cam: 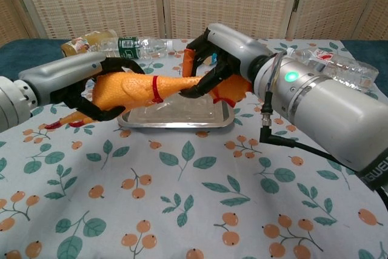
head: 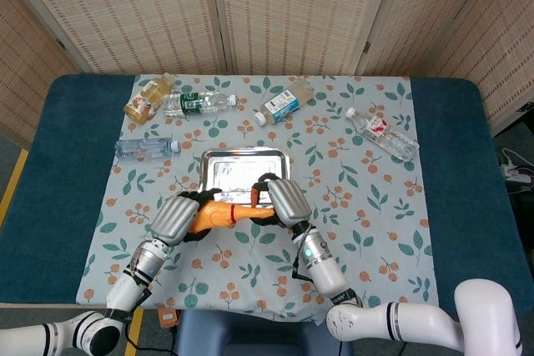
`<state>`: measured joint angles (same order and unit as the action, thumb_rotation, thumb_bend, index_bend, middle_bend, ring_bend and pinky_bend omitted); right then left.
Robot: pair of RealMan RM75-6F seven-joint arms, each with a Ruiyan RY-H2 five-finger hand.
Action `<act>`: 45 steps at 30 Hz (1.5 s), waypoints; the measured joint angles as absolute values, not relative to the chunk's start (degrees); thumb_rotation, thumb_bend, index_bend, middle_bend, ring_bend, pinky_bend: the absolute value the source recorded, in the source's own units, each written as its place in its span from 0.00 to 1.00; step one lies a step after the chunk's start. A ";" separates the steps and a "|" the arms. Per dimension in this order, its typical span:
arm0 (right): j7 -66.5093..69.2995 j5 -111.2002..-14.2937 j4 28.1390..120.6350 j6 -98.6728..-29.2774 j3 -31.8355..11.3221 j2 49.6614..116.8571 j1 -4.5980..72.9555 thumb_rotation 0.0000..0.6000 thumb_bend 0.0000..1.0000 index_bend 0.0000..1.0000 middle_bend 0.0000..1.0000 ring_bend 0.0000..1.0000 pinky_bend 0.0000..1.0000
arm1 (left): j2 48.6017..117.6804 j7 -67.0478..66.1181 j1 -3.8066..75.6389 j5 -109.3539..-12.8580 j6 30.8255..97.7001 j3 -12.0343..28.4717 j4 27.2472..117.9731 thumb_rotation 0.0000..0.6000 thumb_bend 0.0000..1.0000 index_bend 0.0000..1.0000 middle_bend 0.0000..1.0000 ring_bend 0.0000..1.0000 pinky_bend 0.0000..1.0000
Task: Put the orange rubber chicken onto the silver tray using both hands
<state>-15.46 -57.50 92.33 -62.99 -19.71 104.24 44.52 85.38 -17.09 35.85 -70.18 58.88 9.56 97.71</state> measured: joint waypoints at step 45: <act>-15.49 -57.57 94.21 -64.63 -19.75 103.41 44.45 1.00 0.31 0.94 0.56 0.73 1.00 | 85.52 -10.52 36.90 -69.05 58.55 9.70 100.94 1.00 0.32 0.00 0.00 0.00 0.02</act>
